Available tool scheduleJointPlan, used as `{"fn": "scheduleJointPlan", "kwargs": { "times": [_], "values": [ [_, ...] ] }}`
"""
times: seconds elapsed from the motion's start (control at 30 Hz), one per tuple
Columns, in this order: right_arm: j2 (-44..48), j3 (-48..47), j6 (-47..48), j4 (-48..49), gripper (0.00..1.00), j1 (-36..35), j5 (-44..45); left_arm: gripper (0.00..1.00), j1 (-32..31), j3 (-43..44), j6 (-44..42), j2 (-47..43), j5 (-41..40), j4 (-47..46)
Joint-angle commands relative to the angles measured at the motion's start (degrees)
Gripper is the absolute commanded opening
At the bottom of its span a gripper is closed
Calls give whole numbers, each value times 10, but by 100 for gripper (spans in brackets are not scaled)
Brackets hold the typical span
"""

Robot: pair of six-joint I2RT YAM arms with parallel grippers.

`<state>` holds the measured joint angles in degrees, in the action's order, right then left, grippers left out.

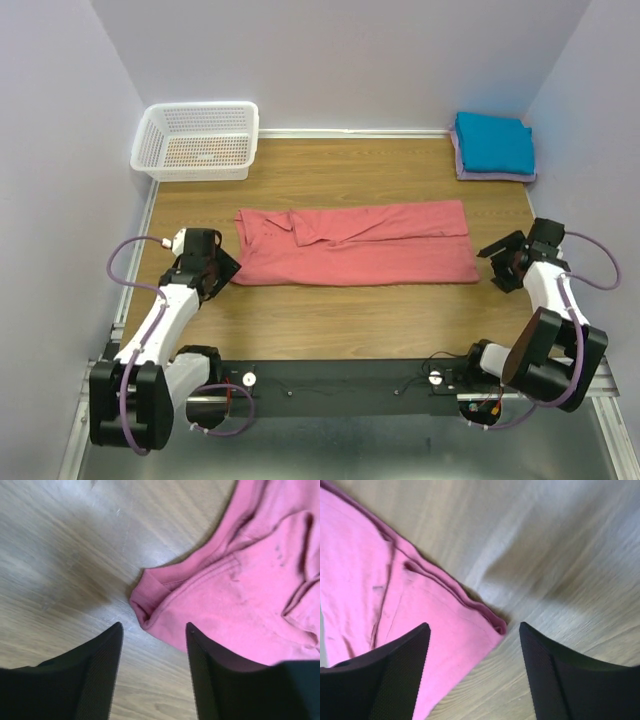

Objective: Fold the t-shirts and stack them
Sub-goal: Fold the tshirt

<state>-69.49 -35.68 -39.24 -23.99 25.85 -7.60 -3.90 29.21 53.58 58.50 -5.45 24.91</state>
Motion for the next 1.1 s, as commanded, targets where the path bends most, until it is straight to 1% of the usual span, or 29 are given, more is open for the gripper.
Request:
{"fn": "scheduleJointPlan", "kwargs": {
  "times": [0.0, 0.1, 0.13, 0.2, 0.23, 0.27, 0.3, 0.33, 0.37, 0.4, 0.43, 0.47, 0.5, 0.53, 0.57, 0.6, 0.67, 0.7, 0.8, 0.93, 1.07],
  "values": [
    [19, -57, 48, -36, 83, -28, 35, 67, 4, 44, -32, -33, -33, 54],
    [18, -112, 89, -35, 87, -83, 46, 71, 2, 84, -63, -39, -54, 63],
    [14, -146, 108, -35, 87, -129, 56, 72, 1, 104, -76, -37, -57, 63],
    [1, -178, 128, -34, 87, -189, 72, 73, -8, 124, -91, -30, -54, 59],
    [-23, -192, 134, -31, 87, -222, 87, 76, -14, 142, -97, -23, -52, 55],
    [-37, -206, 145, -29, 87, -255, 105, 76, -22, 149, -102, -16, -53, 52],
    [-53, -234, 150, -21, 87, -326, 113, 76, -41, 155, -102, -2, -51, 42],
    [-72, -245, 153, -16, 87, -362, 121, 76, -54, 159, -101, 4, -51, 35],
    [-109, -259, 161, -12, 88, -433, 143, 76, -65, 161, -99, 18, -50, 25],
    [-133, -285, 166, 0, 88, -464, 152, 75, -75, 161, -97, 26, -48, 4],
    [-154, -300, 170, 7, 88, -494, 157, 75, -99, 158, -96, 35, -48, -4],
    [-198, -312, 178, 15, 89, -519, 159, 74, -107, 155, -94, 42, -45, -12],
    [-220, -323, 182, 24, 89, -566, 157, 73, -114, 154, -94, 61, -44, -20],
    [-240, -350, 196, 41, 89, -587, 157, 72, -124, 147, -93, 71, -40, -36],
    [-285, -364, 204, 55, 89, -623, 153, 71, -129, 141, -91, 84, -39, -58],
    [-305, -380, 210, 55, 91, -640, 153, 71, -131, 133, -91, 89, -35, -58],
    [-347, -422, 238, 71, 94, -669, 157, 71, -132, 111, -88, 100, -26, -92],
    [-386, -435, 245, 80, 95, -692, 163, 70, -132, 105, -84, 109, -25, -105],
    [-433, -485, 258, 89, 96, -717, 156, 70, -132, 80, -81, 129, -15, -125],
    [-497, -542, 277, 95, 97, -731, 156, 70, -132, 54, -69, 145, -3, -146],
    [-533, -575, 288, 95, 97, -737, 153, 70, -132, 27, -60, 152, 10, -158]
  ]
}}
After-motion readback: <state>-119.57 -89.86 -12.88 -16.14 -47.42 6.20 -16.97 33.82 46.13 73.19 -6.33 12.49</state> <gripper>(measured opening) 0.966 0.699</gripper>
